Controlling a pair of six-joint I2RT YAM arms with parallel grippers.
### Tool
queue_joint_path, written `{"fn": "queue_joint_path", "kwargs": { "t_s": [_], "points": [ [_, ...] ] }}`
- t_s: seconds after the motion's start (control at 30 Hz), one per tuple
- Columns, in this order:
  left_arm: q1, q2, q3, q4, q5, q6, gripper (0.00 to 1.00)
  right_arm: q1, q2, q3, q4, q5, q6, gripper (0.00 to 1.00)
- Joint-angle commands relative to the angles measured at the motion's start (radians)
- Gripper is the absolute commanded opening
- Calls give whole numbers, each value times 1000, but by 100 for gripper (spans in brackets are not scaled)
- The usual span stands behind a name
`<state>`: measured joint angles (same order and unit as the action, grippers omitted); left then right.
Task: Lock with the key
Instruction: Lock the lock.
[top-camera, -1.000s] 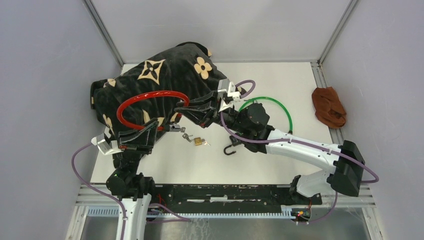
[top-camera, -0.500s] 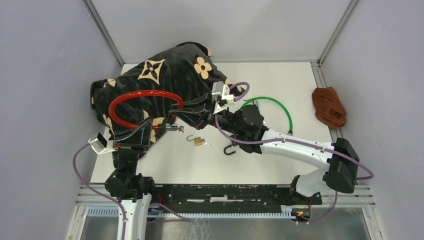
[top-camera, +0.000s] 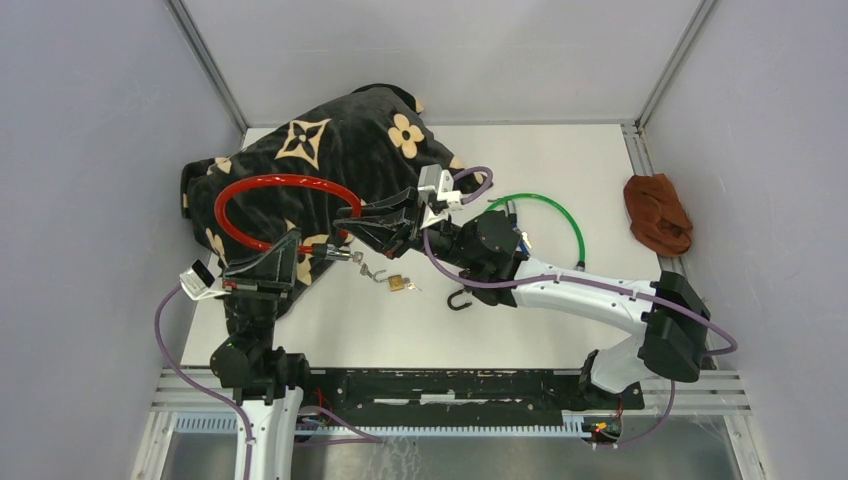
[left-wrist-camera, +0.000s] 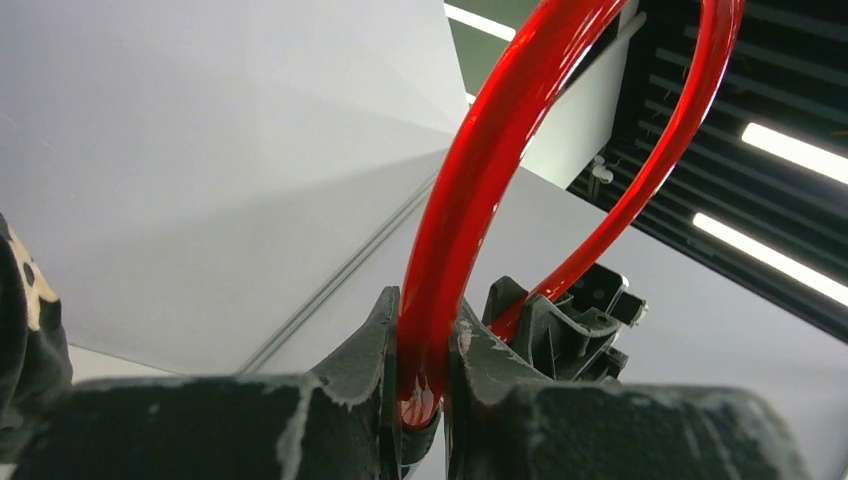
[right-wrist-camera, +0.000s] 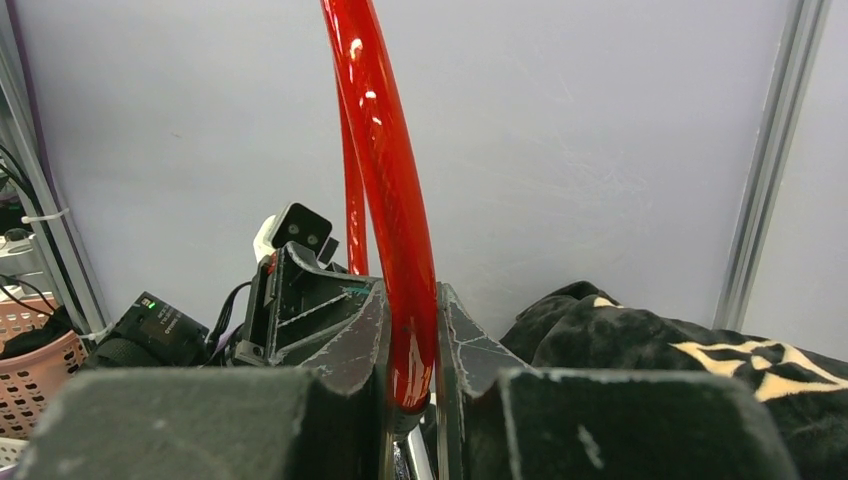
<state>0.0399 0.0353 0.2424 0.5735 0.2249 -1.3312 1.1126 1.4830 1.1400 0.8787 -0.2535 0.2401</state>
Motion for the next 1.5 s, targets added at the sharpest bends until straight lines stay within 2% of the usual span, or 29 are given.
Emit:
{"fn": "queue_joint_path", "kwargs": {
  "t_s": [0.0,0.33,0.47,0.7,0.77,0.87,1.03,1.23,1.47],
  "points": [
    [16,-1,51,-77,-139,-156,2,13,18,43,120,-80,39,0],
    [17,-1,57,-92,-145,-183,2,10,68,59,157,-192,57,1],
    [18,-3,56,-92,-147,-172,2,10,65,49,151,-219,51,14],
    [18,-8,57,-58,-138,-112,2,8,41,34,61,-162,-17,27],
    [17,-6,55,-53,-135,-101,2,8,43,41,34,-154,-33,30],
    [18,-8,52,-49,-131,-82,2,4,51,52,17,-154,-36,28],
    [16,-11,48,-7,-119,-10,2,0,54,66,-14,-186,-52,27],
    [17,-24,30,96,-80,181,2,-29,41,91,-107,-242,-88,38],
    [14,-25,20,124,-50,222,2,-34,52,154,-185,-300,-133,46]
  ]
}}
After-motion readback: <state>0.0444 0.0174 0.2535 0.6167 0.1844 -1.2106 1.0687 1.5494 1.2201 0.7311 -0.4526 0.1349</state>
